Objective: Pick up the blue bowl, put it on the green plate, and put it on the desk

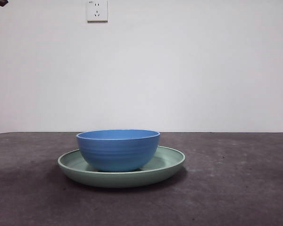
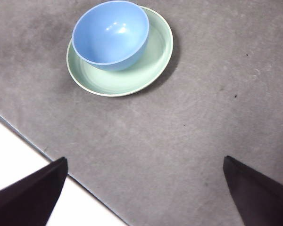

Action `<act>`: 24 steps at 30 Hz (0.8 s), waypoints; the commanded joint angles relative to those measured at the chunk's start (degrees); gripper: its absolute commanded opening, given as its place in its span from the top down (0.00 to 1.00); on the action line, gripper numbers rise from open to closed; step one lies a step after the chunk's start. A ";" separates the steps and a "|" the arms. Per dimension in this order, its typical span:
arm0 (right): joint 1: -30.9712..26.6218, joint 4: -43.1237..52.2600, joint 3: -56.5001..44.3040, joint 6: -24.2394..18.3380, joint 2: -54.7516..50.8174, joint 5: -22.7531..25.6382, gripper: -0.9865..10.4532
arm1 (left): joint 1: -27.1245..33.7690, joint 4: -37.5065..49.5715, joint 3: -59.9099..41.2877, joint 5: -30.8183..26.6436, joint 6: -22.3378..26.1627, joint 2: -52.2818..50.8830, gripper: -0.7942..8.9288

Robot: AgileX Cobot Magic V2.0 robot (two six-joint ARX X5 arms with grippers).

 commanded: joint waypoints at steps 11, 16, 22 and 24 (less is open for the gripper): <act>0.55 1.07 0.57 0.42 0.26 -4.15 0.88 | -0.22 0.66 0.66 0.31 -0.11 0.11 0.86; 0.55 1.09 0.57 0.42 0.26 -4.15 0.88 | -0.22 0.66 0.66 0.31 -0.11 0.11 0.86; 0.55 1.09 0.57 0.42 0.26 -4.15 0.88 | 0.00 0.50 0.61 0.20 -0.11 -0.31 0.86; 0.55 1.07 0.57 0.42 0.26 -4.15 0.88 | 1.66 0.66 0.59 0.24 -0.11 -0.87 0.86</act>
